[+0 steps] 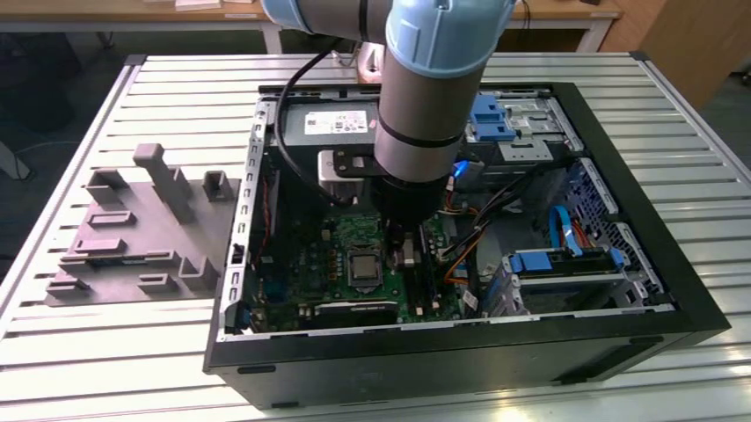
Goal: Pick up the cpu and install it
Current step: 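Install the first cpu locking lever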
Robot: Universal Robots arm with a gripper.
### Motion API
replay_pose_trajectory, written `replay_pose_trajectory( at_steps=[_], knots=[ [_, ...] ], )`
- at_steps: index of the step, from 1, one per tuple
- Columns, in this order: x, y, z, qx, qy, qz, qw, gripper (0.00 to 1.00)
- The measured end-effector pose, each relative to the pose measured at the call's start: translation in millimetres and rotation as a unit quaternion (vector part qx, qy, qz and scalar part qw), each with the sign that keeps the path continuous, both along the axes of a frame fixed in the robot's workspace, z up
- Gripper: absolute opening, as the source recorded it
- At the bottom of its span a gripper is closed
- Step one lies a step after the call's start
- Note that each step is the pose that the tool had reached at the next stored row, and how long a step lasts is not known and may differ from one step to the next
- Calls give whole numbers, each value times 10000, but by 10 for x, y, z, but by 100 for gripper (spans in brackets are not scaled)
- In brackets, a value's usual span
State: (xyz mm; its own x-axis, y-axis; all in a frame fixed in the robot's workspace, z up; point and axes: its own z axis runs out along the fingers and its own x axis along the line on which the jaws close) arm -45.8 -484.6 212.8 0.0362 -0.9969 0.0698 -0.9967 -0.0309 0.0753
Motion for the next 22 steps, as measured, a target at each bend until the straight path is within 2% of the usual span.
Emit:
replay_pose_trajectory(
  at_steps=[10, 22],
  knots=[
    [0, -9, -73, -1, -8, 30, 10000, 11],
    [-13, -52, -128, -1, -25, 139, 9999, 11]
  ],
)
